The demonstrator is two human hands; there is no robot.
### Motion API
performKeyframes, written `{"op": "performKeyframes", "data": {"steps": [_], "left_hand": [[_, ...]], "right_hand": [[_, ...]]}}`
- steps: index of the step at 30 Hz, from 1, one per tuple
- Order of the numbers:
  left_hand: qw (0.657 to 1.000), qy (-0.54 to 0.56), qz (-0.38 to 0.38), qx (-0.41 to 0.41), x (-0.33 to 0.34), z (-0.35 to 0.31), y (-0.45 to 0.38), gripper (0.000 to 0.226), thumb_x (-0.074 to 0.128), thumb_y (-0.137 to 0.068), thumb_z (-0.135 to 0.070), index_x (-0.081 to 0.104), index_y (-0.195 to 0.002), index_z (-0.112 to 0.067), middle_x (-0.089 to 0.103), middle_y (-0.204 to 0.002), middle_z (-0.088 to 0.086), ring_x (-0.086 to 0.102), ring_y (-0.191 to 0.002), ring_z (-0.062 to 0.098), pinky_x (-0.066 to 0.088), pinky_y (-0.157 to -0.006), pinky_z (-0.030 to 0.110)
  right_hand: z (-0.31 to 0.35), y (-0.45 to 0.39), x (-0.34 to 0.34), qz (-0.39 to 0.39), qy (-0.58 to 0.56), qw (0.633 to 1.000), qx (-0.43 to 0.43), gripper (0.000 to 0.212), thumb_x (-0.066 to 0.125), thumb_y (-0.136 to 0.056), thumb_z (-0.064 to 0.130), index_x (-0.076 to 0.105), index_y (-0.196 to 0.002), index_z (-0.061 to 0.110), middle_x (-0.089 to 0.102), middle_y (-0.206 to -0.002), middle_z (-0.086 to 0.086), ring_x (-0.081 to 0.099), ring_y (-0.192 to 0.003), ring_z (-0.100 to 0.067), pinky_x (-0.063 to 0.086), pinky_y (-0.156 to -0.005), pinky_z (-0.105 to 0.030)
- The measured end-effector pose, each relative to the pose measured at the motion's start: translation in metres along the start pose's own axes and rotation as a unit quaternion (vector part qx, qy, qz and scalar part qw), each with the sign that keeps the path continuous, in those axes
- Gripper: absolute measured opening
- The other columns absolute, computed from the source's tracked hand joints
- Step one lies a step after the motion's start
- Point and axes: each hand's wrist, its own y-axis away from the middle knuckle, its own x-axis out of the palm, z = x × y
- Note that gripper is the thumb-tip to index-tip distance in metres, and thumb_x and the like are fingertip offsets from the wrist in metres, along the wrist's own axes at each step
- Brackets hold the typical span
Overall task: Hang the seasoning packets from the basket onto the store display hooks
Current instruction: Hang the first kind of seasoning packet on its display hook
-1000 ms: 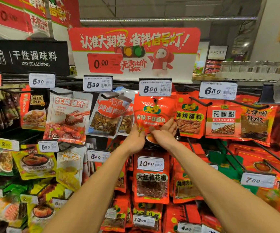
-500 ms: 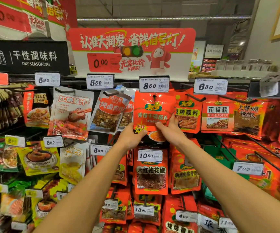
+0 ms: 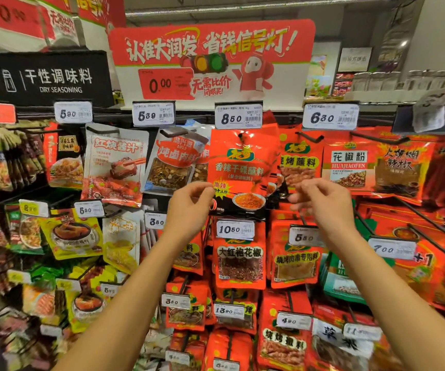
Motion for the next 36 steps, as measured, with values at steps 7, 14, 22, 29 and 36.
{"op": "performKeyframes", "data": {"steps": [7, 14, 22, 29, 36], "left_hand": [[0.981, 0.127, 0.102, -0.107, 0.049, 0.026, 0.089, 0.026, 0.053, -0.103, -0.011, 0.074, -0.088, -0.016, 0.076, -0.076, 0.006, 0.067, -0.063, 0.015, 0.055, -0.060, 0.026], [0.926, 0.139, 0.107, -0.334, 0.127, 0.102, 0.210, 0.031, 0.052, -0.100, -0.007, 0.073, -0.078, -0.014, 0.069, -0.065, 0.003, 0.060, -0.052, 0.012, 0.048, -0.051, 0.024], [0.814, 0.043, 0.103, -0.571, 0.206, 0.208, 0.380, 0.015, 0.053, -0.097, -0.009, 0.067, -0.091, -0.011, 0.063, -0.066, 0.002, 0.056, -0.055, 0.015, 0.047, -0.053, 0.022], [0.716, -0.022, 0.137, -0.685, 0.244, 0.337, 0.502, 0.020, 0.053, -0.097, -0.005, 0.061, -0.082, -0.013, 0.060, -0.082, 0.016, 0.055, -0.064, 0.022, 0.047, -0.054, 0.023], [0.656, -0.137, 0.245, -0.700, 0.262, 0.496, 0.608, 0.011, 0.059, -0.097, -0.015, 0.066, -0.089, -0.011, 0.068, -0.073, 0.004, 0.062, -0.059, 0.015, 0.048, -0.049, 0.021]], "right_hand": [[-0.069, 0.085, -0.074, 0.046, -0.071, 0.989, 0.119, 0.031, 0.051, -0.099, 0.001, 0.063, -0.070, 0.005, 0.064, -0.054, -0.013, 0.059, -0.040, -0.020, 0.039, -0.035, -0.020], [-0.198, 0.187, -0.141, 0.069, -0.013, 0.947, 0.313, 0.038, 0.053, -0.097, -0.001, 0.066, -0.062, 0.010, 0.061, -0.051, -0.011, 0.054, -0.037, -0.016, 0.042, -0.039, -0.021], [-0.353, 0.341, -0.220, 0.080, 0.100, 0.851, 0.509, 0.038, 0.056, -0.093, 0.003, 0.067, -0.059, 0.016, 0.064, -0.054, -0.007, 0.059, -0.047, -0.020, 0.046, -0.048, -0.026], [-0.492, 0.491, -0.249, 0.087, 0.177, 0.749, 0.633, 0.030, 0.062, -0.099, 0.022, 0.065, -0.070, 0.013, 0.066, -0.056, -0.006, 0.063, -0.048, -0.022, 0.048, -0.051, -0.026], [-0.641, 0.591, -0.220, 0.323, 0.334, 0.691, 0.553, 0.027, 0.050, -0.100, 0.016, 0.062, -0.082, 0.001, 0.071, -0.086, -0.020, 0.067, -0.082, -0.036, 0.055, -0.076, -0.046]]}}
